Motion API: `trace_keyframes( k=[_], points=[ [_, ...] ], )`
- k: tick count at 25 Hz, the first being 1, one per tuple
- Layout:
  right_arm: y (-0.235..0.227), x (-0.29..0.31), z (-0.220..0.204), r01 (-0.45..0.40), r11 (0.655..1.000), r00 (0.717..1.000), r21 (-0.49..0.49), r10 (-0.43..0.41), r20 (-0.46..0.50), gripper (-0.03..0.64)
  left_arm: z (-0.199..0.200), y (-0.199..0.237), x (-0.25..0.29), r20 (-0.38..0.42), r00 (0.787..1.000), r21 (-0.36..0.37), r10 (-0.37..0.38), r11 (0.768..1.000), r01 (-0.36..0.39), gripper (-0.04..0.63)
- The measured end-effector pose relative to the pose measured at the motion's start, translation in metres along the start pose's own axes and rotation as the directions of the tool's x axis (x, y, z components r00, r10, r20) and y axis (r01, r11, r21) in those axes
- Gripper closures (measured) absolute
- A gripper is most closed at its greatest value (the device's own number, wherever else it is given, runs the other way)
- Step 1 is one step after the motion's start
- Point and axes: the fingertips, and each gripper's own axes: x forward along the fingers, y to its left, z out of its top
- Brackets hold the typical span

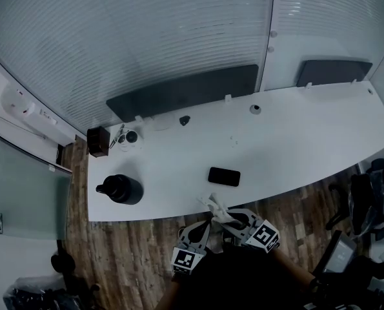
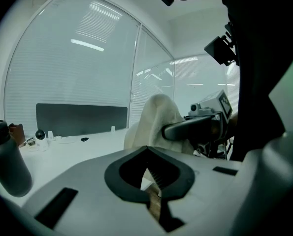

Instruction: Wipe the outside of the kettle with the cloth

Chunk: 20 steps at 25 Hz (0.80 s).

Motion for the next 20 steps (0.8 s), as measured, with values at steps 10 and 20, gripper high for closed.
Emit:
trace_keyframes(
  k=[10, 20],
  points=[
    [-0.014, -0.005, 0.001, -0.026, 0.995, 1.0, 0.099, 0.024, 0.013, 0.508, -0.003, 0.015, -0.011, -0.067, 0.995, -0.079, 0.069, 0.994, -0.074, 0.592],
    [-0.073, 0.04, 0.013, 0.009, 0.986, 1.0, 0.168, -0.007, -0.013, 0.508, -0.015, 0.087, 0.01, -0.098, 0.992, -0.145, 0.075, 0.985, -0.089, 0.592]
  ],
)
